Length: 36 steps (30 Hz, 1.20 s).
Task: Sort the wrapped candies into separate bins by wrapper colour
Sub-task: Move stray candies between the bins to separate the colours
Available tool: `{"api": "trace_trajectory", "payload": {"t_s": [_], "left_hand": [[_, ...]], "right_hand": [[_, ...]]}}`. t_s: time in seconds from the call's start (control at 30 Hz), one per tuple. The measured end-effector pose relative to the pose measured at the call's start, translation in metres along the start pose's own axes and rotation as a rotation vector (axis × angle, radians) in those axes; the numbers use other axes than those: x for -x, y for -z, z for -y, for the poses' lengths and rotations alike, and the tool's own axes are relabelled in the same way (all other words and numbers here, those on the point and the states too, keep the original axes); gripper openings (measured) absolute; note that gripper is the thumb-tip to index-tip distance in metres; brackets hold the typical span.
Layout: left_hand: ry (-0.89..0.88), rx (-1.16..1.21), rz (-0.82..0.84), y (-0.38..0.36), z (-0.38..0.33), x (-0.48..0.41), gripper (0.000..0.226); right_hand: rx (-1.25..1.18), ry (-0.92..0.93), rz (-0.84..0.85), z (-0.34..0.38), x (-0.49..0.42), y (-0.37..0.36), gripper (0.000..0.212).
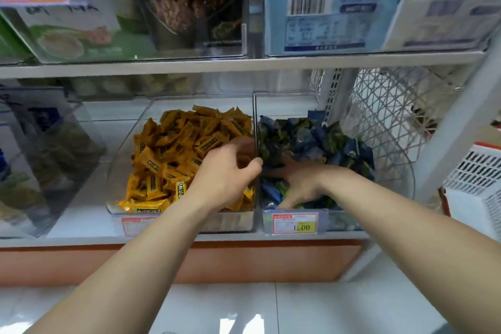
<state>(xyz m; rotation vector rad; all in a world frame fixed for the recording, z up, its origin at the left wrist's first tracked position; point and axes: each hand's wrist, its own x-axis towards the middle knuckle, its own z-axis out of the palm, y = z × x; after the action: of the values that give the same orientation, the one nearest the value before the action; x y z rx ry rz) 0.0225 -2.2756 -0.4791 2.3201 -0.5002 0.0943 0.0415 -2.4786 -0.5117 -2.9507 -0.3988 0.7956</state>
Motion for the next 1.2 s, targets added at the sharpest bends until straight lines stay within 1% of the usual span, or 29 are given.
{"api": "trace_trajectory", "payload": {"t_s": [0.1,0.17,0.23,0.3,0.37,0.43,0.47,0.57,0.6,0.63,0.67,0.7,0.73,0.77,0.8,0.83,0.87,0.9,0.93,1.0,1.03,1.1,1.13,1.2], "left_hand": [[0.014,0.034,-0.008,-0.001,0.001,-0.001,0.039],[0.006,0.034,-0.015,-0.003,0.002,-0.002,0.039],[0.009,0.043,-0.013,-0.003,0.004,-0.003,0.037],[0.020,0.066,-0.013,-0.003,0.006,-0.004,0.036],[0.025,0.072,-0.015,-0.003,0.008,-0.005,0.037],[0.023,0.072,-0.015,-0.004,0.010,-0.006,0.038],[0.025,0.075,-0.018,-0.005,0.010,-0.006,0.039],[0.031,0.079,-0.027,-0.006,0.012,-0.006,0.043],[0.032,0.079,-0.028,-0.006,0.012,-0.006,0.043],[0.031,0.077,-0.029,-0.007,0.013,-0.006,0.044],[0.031,0.075,-0.029,-0.007,0.013,-0.006,0.045],[0.030,0.072,-0.029,-0.007,0.014,-0.006,0.045],[0.028,0.071,-0.030,-0.007,0.014,-0.006,0.043],[0.027,0.072,-0.031,-0.007,0.014,-0.006,0.041],[0.025,0.075,-0.030,-0.007,0.014,-0.007,0.039],[0.021,0.077,-0.026,-0.007,0.014,-0.007,0.038],[0.017,0.078,-0.021,-0.006,0.014,-0.007,0.037],[0.015,0.075,-0.017,-0.006,0.014,-0.008,0.037],[0.014,0.071,-0.015,-0.006,0.014,-0.008,0.037],[0.014,0.072,-0.017,-0.006,0.014,-0.007,0.037],[0.013,0.076,-0.017,-0.006,0.014,-0.008,0.037],[0.012,0.078,-0.019,-0.007,0.013,-0.008,0.038],[0.012,0.077,-0.020,-0.007,0.013,-0.008,0.039],[0.012,0.074,-0.025,-0.008,0.012,-0.007,0.040]], "right_hand": [[-0.011,0.049,-0.103,0.001,-0.007,-0.007,0.111],[-0.069,0.113,-0.145,0.001,-0.011,-0.010,0.101],[-0.122,0.136,-0.208,-0.003,-0.011,-0.011,0.087],[-0.159,0.078,-0.323,-0.009,-0.008,-0.005,0.081],[-0.175,0.026,-0.487,-0.020,-0.005,0.002,0.075],[-0.200,-0.010,-0.646,-0.036,-0.003,0.013,0.060],[-0.220,-0.032,-0.664,-0.045,-0.001,0.020,0.058],[-0.221,-0.122,-0.520,-0.053,0.010,0.034,0.081],[-0.191,-0.141,-0.544,-0.049,0.014,0.037,0.081],[-0.179,-0.128,-0.621,-0.040,0.019,0.038,0.073],[-0.204,-0.070,-0.723,-0.030,0.025,0.038,0.058],[-0.274,0.025,-0.779,-0.019,0.031,0.036,0.041],[-0.377,0.129,-0.731,-0.010,0.038,0.033,0.028],[-0.460,0.224,-0.570,-0.001,0.046,0.029,0.022],[-0.486,0.296,-0.347,0.006,0.053,0.023,0.025],[-0.449,0.326,-0.137,0.011,0.059,0.016,0.035],[-0.366,0.327,0.003,0.013,0.062,0.009,0.048],[-0.269,0.317,0.065,0.013,0.062,0.002,0.061],[-0.196,0.299,0.081,0.013,0.059,-0.004,0.067],[-0.123,0.273,0.132,0.014,0.052,-0.010,0.061],[-0.107,0.246,0.187,0.015,0.049,-0.010,0.061],[-0.141,0.142,0.294,0.013,0.042,-0.005,0.071],[-0.164,0.110,0.319,0.012,0.039,-0.003,0.077],[-0.153,0.106,0.298,0.013,0.035,0.001,0.084]]}}
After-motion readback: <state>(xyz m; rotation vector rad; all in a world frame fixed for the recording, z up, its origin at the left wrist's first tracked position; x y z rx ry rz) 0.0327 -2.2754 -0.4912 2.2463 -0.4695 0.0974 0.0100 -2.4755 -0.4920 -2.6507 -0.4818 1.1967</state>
